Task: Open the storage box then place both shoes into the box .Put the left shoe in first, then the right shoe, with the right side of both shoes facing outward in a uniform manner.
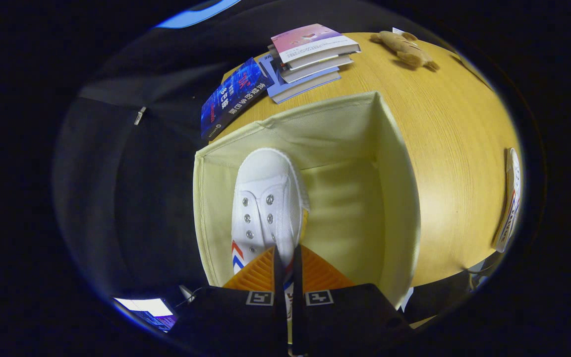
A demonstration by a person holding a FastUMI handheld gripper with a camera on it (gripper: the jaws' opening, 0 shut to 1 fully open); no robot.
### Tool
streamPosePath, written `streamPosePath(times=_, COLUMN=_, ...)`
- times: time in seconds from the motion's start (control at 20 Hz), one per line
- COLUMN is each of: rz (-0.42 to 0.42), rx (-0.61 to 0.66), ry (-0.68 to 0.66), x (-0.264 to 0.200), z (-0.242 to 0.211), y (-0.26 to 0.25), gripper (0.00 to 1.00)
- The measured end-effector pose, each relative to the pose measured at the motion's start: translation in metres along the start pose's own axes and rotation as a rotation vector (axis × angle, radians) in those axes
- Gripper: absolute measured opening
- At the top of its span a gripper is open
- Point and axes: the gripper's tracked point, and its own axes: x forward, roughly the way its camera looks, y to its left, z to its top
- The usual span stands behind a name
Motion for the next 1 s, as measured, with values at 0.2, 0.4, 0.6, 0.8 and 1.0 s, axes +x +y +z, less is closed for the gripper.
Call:
streamPosePath(times=0.2, rz=0.18, rx=0.031, ry=0.011, x=-0.007, z=-0.003, y=0.04, gripper=0.42)
streamPosePath(times=0.4, rz=0.2, rx=-0.019, ry=-0.028, x=-0.023, z=0.005, y=0.04, gripper=0.98)
streamPosePath(times=0.6, rz=0.293, rx=-0.009, ry=-0.052, x=-0.071, z=0.007, y=0.039, gripper=0.98)
streamPosePath(times=0.8, rz=0.408, rx=0.015, ry=-0.158, x=-0.16, z=0.034, y=0.029, gripper=0.98)
streamPosePath(times=1.0, rz=0.335, rx=-0.017, ry=-0.308, x=-0.236, z=0.066, y=-0.048, gripper=0.98)
